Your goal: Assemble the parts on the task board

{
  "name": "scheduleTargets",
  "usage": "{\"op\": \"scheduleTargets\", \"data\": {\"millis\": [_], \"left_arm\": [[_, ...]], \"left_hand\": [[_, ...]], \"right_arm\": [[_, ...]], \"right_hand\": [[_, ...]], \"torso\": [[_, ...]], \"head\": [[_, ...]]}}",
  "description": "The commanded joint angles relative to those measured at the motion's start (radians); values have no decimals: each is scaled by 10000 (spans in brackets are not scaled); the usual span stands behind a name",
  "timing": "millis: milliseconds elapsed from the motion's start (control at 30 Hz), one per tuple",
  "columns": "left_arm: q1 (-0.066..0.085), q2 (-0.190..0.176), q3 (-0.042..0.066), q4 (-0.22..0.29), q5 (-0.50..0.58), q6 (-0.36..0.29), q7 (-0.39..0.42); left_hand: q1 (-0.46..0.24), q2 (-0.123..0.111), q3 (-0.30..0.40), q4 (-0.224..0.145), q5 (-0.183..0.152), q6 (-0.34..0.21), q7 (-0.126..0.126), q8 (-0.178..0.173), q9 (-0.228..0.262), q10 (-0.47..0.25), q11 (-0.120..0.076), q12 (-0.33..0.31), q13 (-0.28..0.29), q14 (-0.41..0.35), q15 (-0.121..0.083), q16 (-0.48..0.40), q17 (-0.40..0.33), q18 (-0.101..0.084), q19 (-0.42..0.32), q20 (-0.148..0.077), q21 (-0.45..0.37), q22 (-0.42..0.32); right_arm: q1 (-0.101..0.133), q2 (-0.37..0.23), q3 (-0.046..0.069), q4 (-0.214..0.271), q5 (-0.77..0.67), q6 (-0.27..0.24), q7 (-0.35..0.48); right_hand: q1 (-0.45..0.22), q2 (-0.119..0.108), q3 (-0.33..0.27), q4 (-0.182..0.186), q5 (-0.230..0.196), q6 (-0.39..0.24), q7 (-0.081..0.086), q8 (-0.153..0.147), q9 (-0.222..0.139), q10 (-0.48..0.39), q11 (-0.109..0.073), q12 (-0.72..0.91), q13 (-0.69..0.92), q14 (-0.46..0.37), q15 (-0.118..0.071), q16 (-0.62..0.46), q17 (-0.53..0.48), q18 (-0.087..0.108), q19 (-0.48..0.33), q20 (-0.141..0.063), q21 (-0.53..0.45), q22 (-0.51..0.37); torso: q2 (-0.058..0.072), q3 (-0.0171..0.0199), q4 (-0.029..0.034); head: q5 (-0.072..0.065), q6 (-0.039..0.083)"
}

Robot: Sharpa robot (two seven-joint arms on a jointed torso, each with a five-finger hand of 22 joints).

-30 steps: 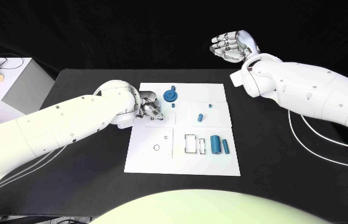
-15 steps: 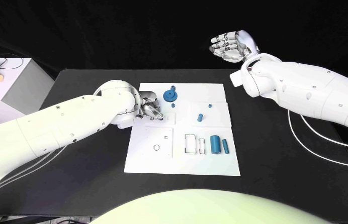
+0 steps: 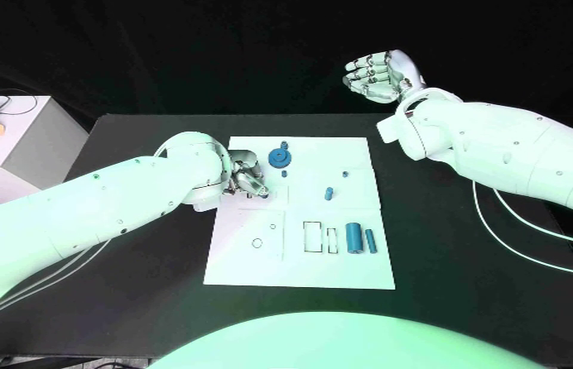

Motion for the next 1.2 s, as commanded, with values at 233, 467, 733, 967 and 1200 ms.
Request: {"op": "scheduleTargets", "data": {"millis": [233,467,733,967,1200], "left_arm": [[-9,88,-29,-75,-38,87,-20],[-10,99,-33,-67,-38,44,-17],[-10,109,-33,-62,-5,63,-18],[-9,112,-35,-63,-2,176,-22],[-9,143,-48,-85,-61,294,-25]], "left_hand": [[28,165,1965,-1896,23,64,-106,48,17,10,-6,-23,-8,763,-73,31,1787,-165,74,-15,43,13],[31,176,1980,-1909,21,67,-108,50,21,20,-8,-15,5,765,-76,32,1792,-167,80,-18,49,24],[32,178,1985,-1914,20,68,-108,51,23,19,-9,-18,1,765,-76,33,1794,-168,84,-19,52,29],[36,179,1994,-1928,20,71,-110,53,26,30,-10,-7,18,775,-78,46,1826,-174,102,-20,67,62],[36,179,1994,-1928,20,71,-110,53,26,30,-10,-7,18,775,-78,46,1826,-174,102,-20,67,62]], "right_arm": [[4,14,5,33,5,184,129],[5,7,5,44,5,222,101],[8,6,5,48,5,232,99],[11,6,5,58,6,236,96],[14,3,5,88,6,241,94]], "right_hand": [[-83,-17,-30,-40,-41,-21,313,-33,-14,21,73,-52,-11,-26,22,-50,-10,53,-70,-13,-40,-9],[-95,-10,-44,-46,-33,-10,314,-39,-21,22,75,-51,-10,-42,26,-46,-41,56,-90,-5,-33,-37],[-95,-10,-44,-46,-33,-10,314,-39,-21,22,75,-51,-10,-42,26,-46,-41,56,-90,-5,-33,-37],[-95,-10,-44,-46,-33,-10,314,-39,-21,22,75,-51,-10,-42,26,-46,-41,56,-90,-5,-33,-37],[-95,-10,-44,-46,-33,-10,314,-39,-21,22,75,-51,-10,-42,26,-46,-41,56,-90,-5,-33,-37]], "torso": [[8,-4,2],[6,-9,15],[-9,-7,7],[-5,-7,11],[-2,-7,4]], "head": [[-34,1],[-33,1],[-41,1],[-39,1],[-34,1]]}}
